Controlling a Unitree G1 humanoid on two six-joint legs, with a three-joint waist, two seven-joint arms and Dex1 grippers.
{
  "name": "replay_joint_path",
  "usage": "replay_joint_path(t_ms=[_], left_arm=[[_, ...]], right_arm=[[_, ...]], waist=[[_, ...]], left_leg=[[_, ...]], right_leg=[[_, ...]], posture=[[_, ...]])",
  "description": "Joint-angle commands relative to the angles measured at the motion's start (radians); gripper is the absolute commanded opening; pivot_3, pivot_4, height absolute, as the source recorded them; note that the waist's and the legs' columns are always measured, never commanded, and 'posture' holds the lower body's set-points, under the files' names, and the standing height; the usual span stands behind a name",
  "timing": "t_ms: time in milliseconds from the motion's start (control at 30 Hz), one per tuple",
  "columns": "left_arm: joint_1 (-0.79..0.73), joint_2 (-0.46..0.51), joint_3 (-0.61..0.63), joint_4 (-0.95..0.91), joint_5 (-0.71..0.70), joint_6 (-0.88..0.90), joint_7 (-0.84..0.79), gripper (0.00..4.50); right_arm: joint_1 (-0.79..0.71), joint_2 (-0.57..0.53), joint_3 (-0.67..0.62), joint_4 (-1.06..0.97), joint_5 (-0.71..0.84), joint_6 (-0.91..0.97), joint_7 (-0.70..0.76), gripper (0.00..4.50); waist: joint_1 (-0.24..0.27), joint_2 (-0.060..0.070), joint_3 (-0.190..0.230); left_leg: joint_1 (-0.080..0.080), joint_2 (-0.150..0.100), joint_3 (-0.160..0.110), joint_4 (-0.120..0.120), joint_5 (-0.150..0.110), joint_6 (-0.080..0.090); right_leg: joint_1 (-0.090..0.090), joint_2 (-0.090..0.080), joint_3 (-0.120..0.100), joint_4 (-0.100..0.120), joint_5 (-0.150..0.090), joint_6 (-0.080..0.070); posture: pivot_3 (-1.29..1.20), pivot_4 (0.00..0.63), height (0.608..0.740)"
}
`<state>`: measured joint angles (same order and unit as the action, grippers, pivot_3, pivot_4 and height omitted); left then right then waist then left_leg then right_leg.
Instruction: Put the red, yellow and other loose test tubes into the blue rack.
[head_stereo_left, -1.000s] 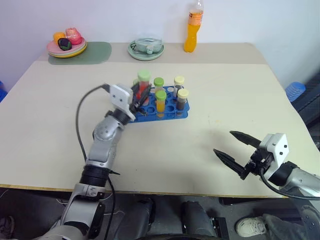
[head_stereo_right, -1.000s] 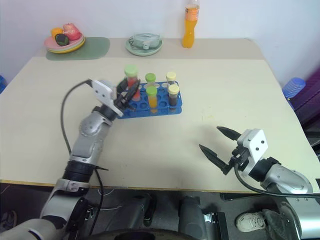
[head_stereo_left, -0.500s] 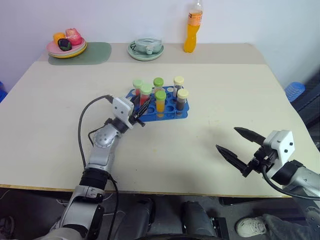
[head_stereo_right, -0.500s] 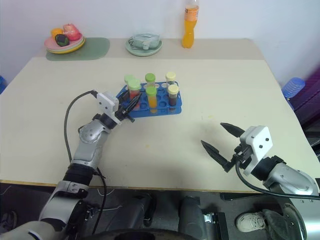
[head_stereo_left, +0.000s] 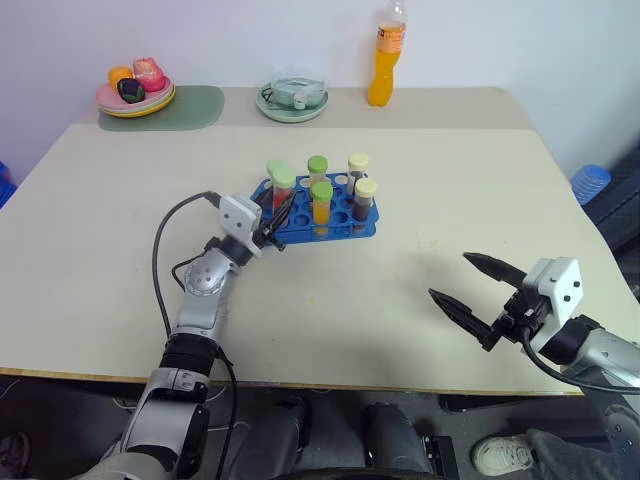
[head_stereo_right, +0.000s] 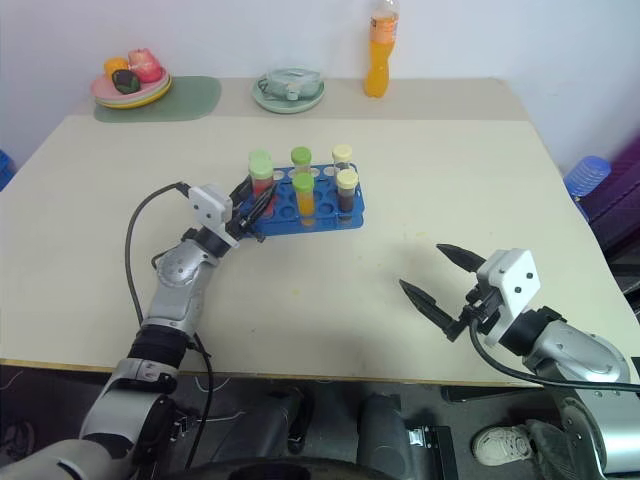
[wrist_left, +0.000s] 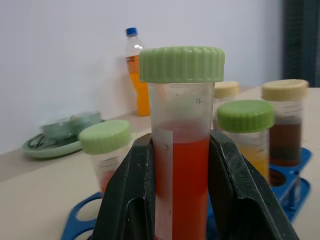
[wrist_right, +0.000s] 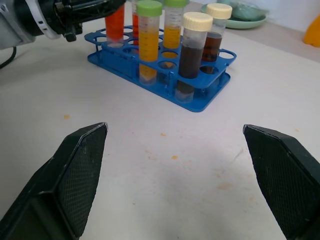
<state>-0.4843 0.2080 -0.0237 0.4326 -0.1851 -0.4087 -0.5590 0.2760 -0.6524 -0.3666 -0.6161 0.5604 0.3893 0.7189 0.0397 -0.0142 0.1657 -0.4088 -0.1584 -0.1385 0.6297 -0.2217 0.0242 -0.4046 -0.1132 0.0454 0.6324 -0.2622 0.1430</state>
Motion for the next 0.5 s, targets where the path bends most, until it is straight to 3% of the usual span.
replay_joint_path(t_ms=[33,233,333,500], left_arm=[[0.017,-0.007,-0.013,0.007,-0.018,0.006,-0.058,0.87],[0.024,0.001,0.0,0.038,-0.025,0.007,-0.093,0.87],[0.014,-0.006,0.03,0.042,-0.12,0.079,-0.17,0.87],[0.015,-0.006,0.053,0.017,-0.098,0.076,-0.142,3.18]], right_arm=[[0.006,-0.005,-0.029,-0.017,-0.002,-0.024,0.001,4.5],[0.02,0.003,-0.028,-0.025,-0.007,-0.03,-0.004,4.5],[0.025,0.007,-0.022,-0.025,-0.01,-0.036,-0.007,4.5],[0.031,0.009,-0.019,-0.026,-0.007,-0.042,-0.008,4.5]], waist=[[0.0,0.0,0.0],[0.001,0.0,0.0],[0.001,0.0,0.0],[0.0,0.0,0.0]], left_leg=[[0.0,0.0,0.0,0.0,0.0,0.0],[0.0,0.0,0.0,0.0,-0.001,0.001],[0.0,0.0,0.0,0.0,-0.001,0.001],[0.0,0.0,0.0,0.0,-0.001,0.001]], right_leg=[[0.0,0.0,0.0,0.0,0.0,0.0],[0.0,0.0,0.0,-0.001,0.0,0.0],[0.0,0.0,0.0,-0.001,0.0,0.0],[-0.001,0.0,0.0,-0.001,0.0,0.0]], posture=[[0.0,0.15,0.74],[0.0,0.15,0.74],[0.0,0.15,0.74],[0.0,0.15,0.74]])
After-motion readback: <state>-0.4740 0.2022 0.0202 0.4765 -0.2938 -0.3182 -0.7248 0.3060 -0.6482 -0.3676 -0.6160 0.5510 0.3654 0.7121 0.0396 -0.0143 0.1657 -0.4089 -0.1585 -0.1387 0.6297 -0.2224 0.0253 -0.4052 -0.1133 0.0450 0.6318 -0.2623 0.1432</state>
